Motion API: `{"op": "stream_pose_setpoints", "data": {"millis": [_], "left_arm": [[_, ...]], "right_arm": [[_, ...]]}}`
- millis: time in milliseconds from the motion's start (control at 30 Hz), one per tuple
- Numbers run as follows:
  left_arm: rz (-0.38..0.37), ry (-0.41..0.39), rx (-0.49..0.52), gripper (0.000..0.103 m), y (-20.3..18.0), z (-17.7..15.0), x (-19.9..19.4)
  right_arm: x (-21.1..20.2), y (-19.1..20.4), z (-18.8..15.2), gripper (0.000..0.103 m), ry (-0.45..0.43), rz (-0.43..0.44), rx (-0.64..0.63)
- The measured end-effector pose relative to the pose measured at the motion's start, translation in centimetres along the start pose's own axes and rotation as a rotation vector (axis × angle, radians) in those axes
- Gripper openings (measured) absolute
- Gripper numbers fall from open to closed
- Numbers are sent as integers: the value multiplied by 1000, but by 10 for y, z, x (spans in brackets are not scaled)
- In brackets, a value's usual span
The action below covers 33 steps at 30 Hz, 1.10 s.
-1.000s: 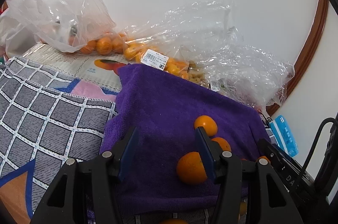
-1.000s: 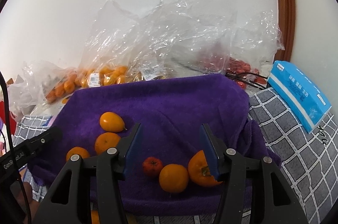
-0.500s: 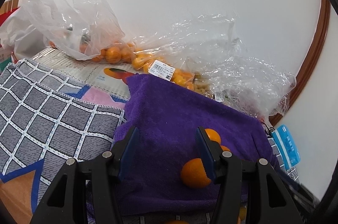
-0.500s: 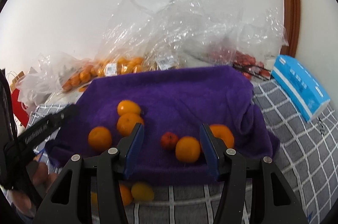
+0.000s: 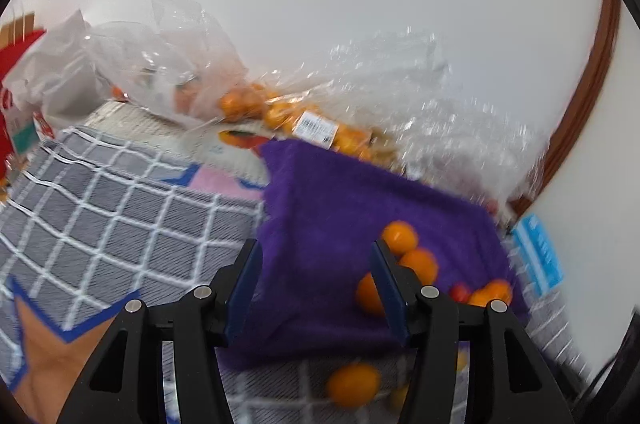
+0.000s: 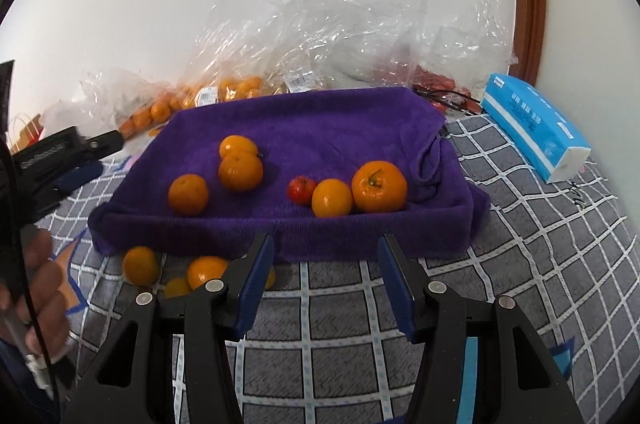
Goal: Organize fruits
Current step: 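Withdraw both open tools from the towel toward the remaining fruit, then grasp the yellow-green fruit with right tool while left tool grasps a large orange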
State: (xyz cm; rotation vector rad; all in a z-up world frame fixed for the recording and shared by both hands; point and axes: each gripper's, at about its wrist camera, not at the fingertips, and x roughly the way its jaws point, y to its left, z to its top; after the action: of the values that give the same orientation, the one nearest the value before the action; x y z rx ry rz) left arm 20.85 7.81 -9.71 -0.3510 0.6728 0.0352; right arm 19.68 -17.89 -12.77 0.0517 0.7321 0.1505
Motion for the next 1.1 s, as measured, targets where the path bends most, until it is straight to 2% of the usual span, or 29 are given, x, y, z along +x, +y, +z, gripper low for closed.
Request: {"op": "stream_pose_setpoints", "data": {"millis": [133, 300, 433, 500, 667, 867, 900, 933, 1100], "left_arm": [[38, 28, 70, 53, 8, -12, -10], [26, 87, 60, 53, 24, -26, -6], [-4, 99, 34, 53, 32, -41, 4], [34, 106, 50, 53, 29, -44, 6], [22, 93, 79, 53, 23, -47, 5], [-11, 101, 39, 56, 29, -46, 6], [-21, 104, 30, 56, 30, -46, 6], [-30, 108, 25, 56, 31, -46, 7], [-80, 105, 36, 56, 27, -48, 3]], "right_arm": [[1, 8, -3, 52, 5, 14, 6], [8, 23, -5, 45, 18, 34, -10], [18, 31, -7, 38, 47, 12, -56], [24, 30, -8, 36, 81, 40, -54], [31, 30, -8, 36, 103, 96, -45], [49, 43, -10, 37, 176, 143, -88], [47, 45, -10, 35, 161, 125, -103], [42, 46, -11, 27, 129, 114, -105], [28, 32, -12, 28, 67, 92, -72]]}}
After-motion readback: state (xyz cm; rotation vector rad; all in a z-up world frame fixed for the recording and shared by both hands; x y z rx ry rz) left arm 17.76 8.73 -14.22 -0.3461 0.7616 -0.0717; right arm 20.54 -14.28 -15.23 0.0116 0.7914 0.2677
